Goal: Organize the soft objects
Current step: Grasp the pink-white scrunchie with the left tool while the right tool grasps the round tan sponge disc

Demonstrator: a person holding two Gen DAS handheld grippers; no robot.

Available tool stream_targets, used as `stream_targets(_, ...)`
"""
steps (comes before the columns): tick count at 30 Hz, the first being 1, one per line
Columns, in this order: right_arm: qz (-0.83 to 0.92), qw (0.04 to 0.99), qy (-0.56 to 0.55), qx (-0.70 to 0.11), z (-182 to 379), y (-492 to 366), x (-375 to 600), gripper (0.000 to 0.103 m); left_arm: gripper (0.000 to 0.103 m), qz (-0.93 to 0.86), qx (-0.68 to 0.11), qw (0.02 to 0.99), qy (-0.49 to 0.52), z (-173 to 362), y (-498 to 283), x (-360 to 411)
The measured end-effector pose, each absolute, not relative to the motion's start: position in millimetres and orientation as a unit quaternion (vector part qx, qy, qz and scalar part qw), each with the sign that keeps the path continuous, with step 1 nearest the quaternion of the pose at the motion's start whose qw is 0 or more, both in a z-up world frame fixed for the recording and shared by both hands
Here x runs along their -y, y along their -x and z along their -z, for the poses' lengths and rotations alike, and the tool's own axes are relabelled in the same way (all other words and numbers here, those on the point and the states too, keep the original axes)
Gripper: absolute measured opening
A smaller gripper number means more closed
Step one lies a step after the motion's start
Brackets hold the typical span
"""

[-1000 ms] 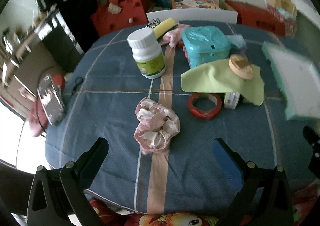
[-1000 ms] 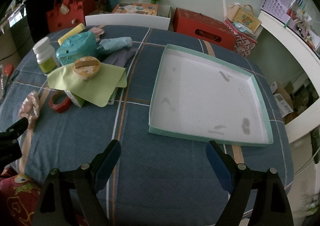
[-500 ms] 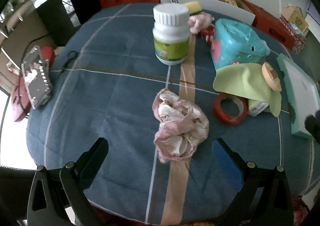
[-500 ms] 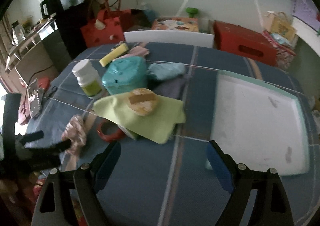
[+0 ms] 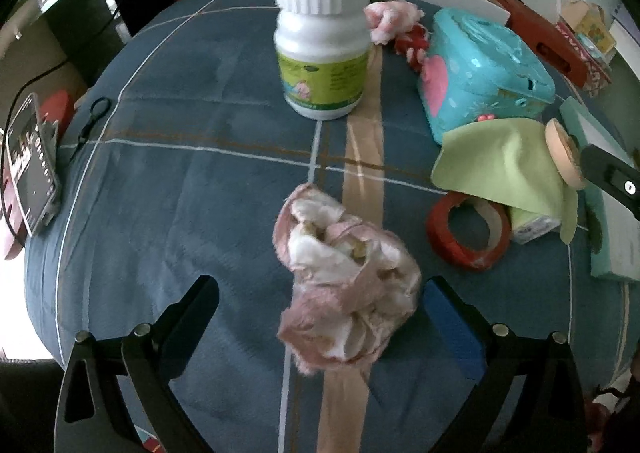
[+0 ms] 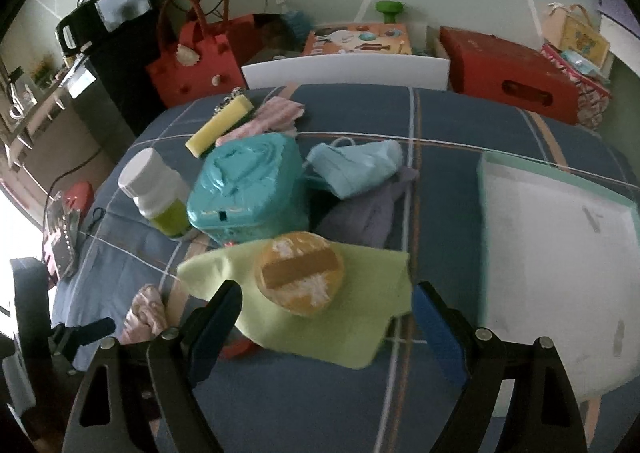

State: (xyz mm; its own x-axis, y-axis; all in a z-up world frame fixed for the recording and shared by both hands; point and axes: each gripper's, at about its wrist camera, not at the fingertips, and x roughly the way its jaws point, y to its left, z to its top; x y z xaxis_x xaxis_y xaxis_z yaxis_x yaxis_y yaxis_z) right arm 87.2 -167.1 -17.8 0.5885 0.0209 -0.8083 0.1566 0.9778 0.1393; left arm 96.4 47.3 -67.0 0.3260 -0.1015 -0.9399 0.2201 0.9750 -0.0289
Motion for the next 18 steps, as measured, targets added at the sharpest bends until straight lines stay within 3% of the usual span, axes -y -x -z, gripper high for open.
stream_targets(3, 0.028, 0.883, -0.108, -0.456, 24, -91, 165, 0.088, 0.1, 0.107, -0.575, 0.809, -0.057, 70, -100, -38)
stream_targets(4, 0.024, 0.883, -0.109, -0.457, 26, -93, 164, 0.088, 0.097, 0.109, -0.576, 0.808, -0.058, 73, -100, -36)
stream_targets(6, 0.019, 0.882, -0.107, -0.458, 29, -95, 162, 0.085, 0.081, 0.112, -0.58, 0.805, -0.057, 75, -100, -34)
stream_targets(9, 0.014, 0.883, -0.108, -0.457, 31, -98, 160, 0.08, 0.079, 0.11, -0.586, 0.801, -0.055, 80, -105, -30)
stream_targets(16, 0.006, 0.883, -0.103, -0.457, 32, -100, 155, 0.06, 0.058, 0.101, -0.579, 0.807, -0.058, 71, -100, -31)
stream_targets(18, 0.006, 0.884, -0.098, -0.456, 32, -100, 154, 0.055, 0.046, 0.095, -0.577, 0.809, -0.06, 65, -103, -31)
